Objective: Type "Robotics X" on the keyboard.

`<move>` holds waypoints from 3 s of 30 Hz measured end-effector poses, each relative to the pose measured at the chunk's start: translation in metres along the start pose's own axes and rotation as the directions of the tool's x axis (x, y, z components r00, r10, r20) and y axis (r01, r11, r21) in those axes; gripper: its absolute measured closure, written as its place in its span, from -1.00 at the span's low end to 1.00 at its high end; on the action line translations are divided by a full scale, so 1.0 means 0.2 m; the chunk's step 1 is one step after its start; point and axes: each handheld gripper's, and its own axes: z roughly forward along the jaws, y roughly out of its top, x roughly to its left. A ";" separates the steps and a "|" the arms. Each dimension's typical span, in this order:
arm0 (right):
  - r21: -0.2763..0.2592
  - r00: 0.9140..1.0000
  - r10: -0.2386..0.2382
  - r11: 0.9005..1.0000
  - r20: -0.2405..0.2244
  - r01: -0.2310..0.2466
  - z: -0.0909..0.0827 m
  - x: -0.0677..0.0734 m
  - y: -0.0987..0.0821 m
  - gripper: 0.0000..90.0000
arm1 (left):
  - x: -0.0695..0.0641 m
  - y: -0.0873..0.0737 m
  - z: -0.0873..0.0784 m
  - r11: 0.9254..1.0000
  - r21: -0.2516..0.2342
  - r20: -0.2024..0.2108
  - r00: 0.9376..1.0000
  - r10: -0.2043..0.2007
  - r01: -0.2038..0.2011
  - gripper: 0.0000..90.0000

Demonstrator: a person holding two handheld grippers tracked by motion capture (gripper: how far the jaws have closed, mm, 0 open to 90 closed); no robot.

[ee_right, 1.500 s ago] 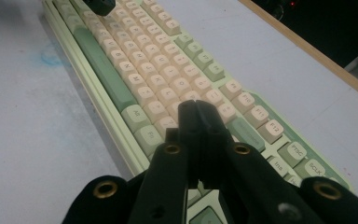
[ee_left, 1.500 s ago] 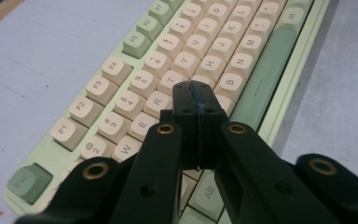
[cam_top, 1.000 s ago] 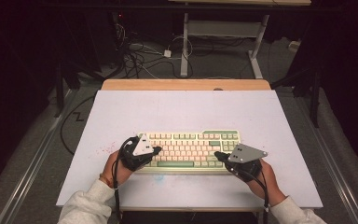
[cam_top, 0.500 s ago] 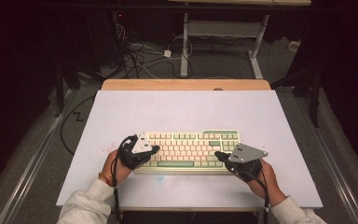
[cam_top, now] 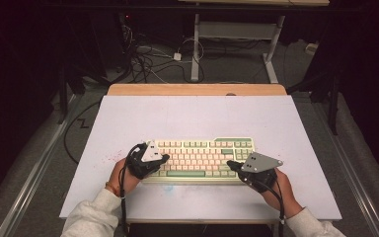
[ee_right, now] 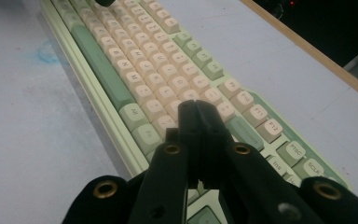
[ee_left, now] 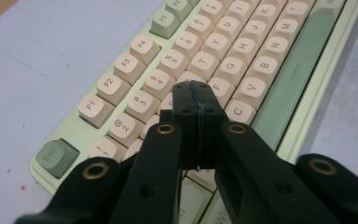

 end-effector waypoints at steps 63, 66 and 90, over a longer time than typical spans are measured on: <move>0.007 1.000 0.003 1.000 -0.007 -0.003 0.00 0.00 0.00 1.00 | 0.03 0.00 -0.01 1.000 -0.009 -0.011 1.000 -0.011 0.011 0.95; 0.003 1.000 0.005 1.000 -0.003 -0.005 0.00 -0.01 0.00 1.00 | 0.03 0.00 -0.03 1.000 -0.025 -0.020 1.000 -0.009 0.008 0.95; -0.030 1.000 0.023 0.999 0.021 -0.022 -0.05 -0.04 0.00 1.00 | -0.02 0.03 -0.11 0.995 -0.096 -0.046 0.999 0.010 -0.014 0.95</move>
